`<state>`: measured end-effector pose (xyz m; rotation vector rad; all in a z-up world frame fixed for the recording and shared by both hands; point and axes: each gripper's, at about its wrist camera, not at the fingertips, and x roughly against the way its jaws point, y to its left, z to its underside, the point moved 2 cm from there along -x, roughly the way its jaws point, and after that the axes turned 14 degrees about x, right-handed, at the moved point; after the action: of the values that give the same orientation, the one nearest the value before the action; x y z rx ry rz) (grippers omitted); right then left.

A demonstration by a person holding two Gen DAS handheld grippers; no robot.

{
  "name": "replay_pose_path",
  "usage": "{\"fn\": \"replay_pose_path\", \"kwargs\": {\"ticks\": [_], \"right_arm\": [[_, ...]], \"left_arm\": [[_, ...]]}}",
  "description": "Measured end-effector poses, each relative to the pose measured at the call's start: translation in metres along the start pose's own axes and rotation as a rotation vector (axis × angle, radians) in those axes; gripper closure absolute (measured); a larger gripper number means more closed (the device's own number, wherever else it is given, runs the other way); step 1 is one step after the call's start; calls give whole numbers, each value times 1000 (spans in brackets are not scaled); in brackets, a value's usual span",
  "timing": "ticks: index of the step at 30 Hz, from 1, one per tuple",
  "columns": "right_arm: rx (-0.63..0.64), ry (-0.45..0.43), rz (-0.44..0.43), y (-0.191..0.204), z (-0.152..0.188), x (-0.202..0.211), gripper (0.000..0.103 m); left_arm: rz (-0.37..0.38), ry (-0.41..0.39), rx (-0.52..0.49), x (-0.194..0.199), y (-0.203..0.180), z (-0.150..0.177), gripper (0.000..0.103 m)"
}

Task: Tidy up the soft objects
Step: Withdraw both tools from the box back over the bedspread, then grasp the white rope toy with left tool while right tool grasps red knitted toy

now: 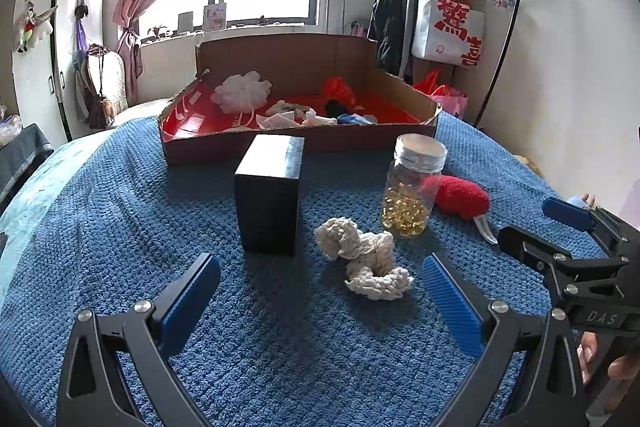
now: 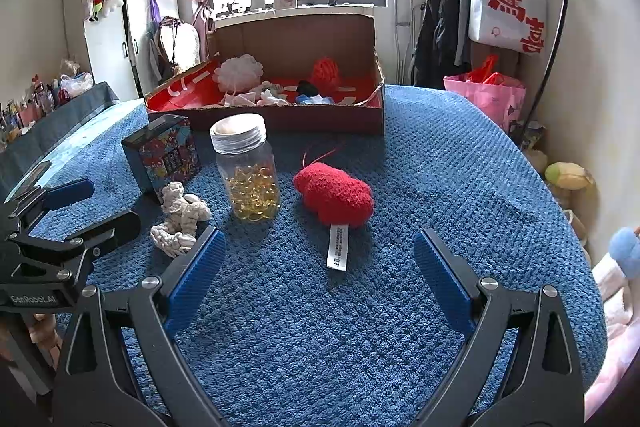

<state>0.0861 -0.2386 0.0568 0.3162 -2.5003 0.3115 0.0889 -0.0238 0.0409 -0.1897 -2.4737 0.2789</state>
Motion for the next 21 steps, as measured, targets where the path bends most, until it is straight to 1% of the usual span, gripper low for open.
{"fn": "replay_pose_path", "kwargs": {"ticks": [9, 14, 17, 21], "right_arm": [[1, 25, -6, -4, 1, -9, 7], [41, 47, -16, -9, -5, -17, 7], [86, 86, -35, -16, -11, -31, 7], [148, 141, -90, -29, -21, -55, 7]], "left_arm": [[-4, 24, -2, -7, -1, 1, 0], [-3, 58, 5, -15, -3, -1, 0], [6, 93, 8, -22, -4, -3, 0], [11, 118, 4, -29, -8, -4, 1]]}}
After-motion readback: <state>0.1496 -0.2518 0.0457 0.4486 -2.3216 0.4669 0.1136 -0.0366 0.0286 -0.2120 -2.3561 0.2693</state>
